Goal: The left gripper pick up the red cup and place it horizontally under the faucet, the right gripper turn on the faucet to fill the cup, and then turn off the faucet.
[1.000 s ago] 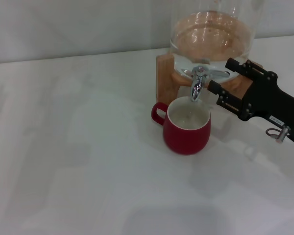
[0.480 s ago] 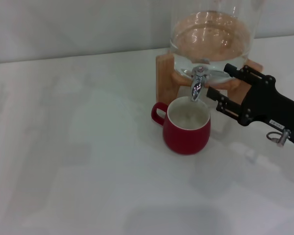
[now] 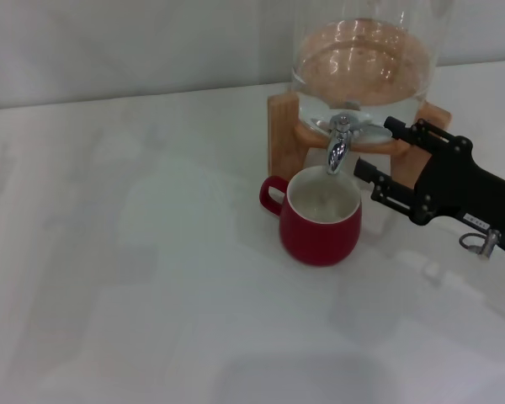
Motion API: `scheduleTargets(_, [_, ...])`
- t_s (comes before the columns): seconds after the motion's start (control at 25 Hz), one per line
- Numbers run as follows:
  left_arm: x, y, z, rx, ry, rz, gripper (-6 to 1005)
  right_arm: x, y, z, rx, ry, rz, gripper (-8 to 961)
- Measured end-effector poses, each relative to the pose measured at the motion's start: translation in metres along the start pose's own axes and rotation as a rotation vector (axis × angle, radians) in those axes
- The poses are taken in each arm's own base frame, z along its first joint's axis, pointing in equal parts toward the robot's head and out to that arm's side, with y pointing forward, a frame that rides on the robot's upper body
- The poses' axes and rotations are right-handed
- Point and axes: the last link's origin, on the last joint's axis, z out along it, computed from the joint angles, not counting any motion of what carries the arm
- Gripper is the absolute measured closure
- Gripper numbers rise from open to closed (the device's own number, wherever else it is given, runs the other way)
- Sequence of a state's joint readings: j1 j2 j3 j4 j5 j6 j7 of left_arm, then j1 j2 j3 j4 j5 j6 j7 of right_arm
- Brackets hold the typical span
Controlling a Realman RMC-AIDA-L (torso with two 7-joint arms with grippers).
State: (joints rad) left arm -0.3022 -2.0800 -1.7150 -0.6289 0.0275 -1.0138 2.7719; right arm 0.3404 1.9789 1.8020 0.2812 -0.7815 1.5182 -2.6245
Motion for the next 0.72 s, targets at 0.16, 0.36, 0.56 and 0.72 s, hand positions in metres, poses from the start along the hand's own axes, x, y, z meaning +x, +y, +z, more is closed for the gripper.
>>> scheduleTargets(0.16, [0.0003,0.0001,0.0,-0.001,0.002,0.0,158,0.0007,0.0035,0.0003,-0.029,0.007,-0.004,280])
scheduleTargets(0.36, [0.0007,0.0003,0.0,-0.002,0.005,0.0,158,-0.0006,0.0057,-0.0008,-0.045,-0.001,-0.008,280])
scheduleTargets(0.56, [0.0008,0.0004,-0.0001,-0.002,0.006,0.0,158,-0.0015,0.0078,-0.0037,-0.052,-0.009,-0.01,280])
scheduleTargets(0.72, [0.0009,0.0004,-0.0002,-0.003,0.007,0.0,158,-0.0019,0.0087,-0.005,-0.054,-0.013,-0.008,280])
